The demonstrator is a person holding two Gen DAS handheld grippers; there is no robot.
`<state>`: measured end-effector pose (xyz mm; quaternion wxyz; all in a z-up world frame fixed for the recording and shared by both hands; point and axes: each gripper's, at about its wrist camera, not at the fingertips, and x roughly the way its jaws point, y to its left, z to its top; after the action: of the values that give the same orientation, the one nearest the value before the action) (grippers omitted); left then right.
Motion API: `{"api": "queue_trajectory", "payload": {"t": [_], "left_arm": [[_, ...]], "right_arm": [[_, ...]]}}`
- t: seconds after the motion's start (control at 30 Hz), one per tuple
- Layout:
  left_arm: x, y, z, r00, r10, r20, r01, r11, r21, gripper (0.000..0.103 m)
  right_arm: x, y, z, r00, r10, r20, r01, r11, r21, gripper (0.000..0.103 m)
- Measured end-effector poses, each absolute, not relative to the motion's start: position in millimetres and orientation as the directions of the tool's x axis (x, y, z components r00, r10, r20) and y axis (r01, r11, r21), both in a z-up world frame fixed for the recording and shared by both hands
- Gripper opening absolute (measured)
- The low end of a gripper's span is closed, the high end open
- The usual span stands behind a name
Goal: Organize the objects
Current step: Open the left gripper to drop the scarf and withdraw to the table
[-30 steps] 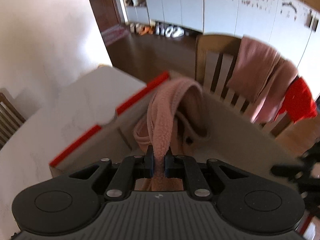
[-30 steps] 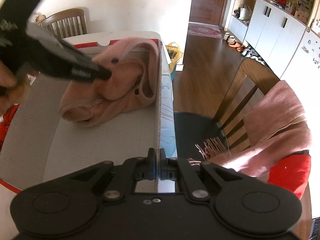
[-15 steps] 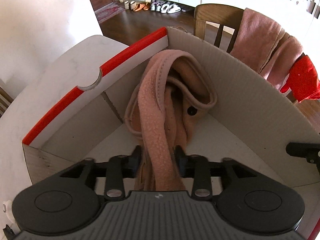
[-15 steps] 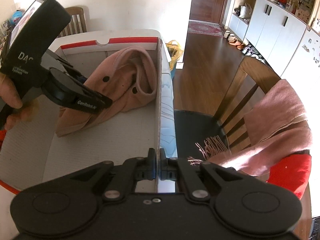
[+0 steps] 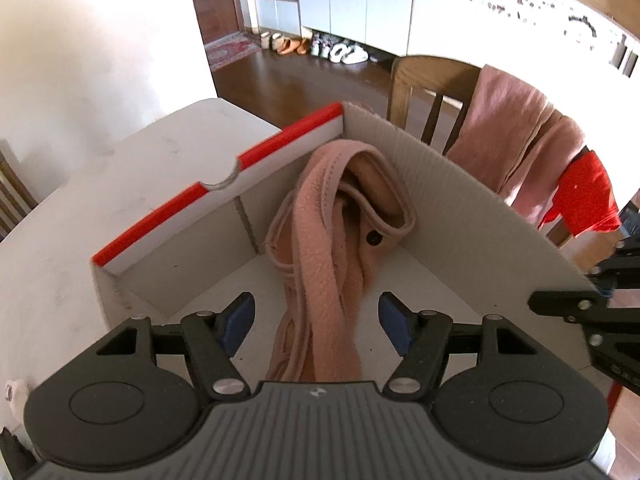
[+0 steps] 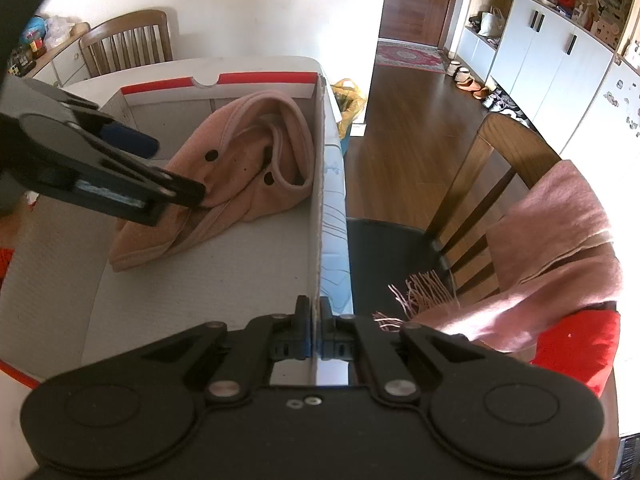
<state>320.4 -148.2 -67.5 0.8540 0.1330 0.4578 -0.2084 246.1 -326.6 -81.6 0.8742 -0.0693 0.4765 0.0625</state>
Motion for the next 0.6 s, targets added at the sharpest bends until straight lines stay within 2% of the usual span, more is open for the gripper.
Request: {"api": "queue_trajectory", "payload": {"t": [0.2, 0.27, 0.6], "left_arm": [[301, -127, -40, 0.536, -0.266, -0.801, 0.449, 0.893, 0.004, 0.068], [293, -120, -30, 0.555, -0.271, -0.786, 0.441, 0.898, 0.001, 0.073], [256, -83, -4, 0.628, -0.246, -0.739, 0.377, 0.926, 0.012, 0.079]], "right_arm": [[246, -327, -80, 0.532, 0.040, -0.846, -0.183, 0.981, -0.069, 0.003], [245, -325, -80, 0.531, 0.037, -0.847, -0.184, 0.980, -0.072, 0.003], [247, -321, -80, 0.524, 0.023, -0.851, -0.176, 0.981, -0.082, 0.003]]}}
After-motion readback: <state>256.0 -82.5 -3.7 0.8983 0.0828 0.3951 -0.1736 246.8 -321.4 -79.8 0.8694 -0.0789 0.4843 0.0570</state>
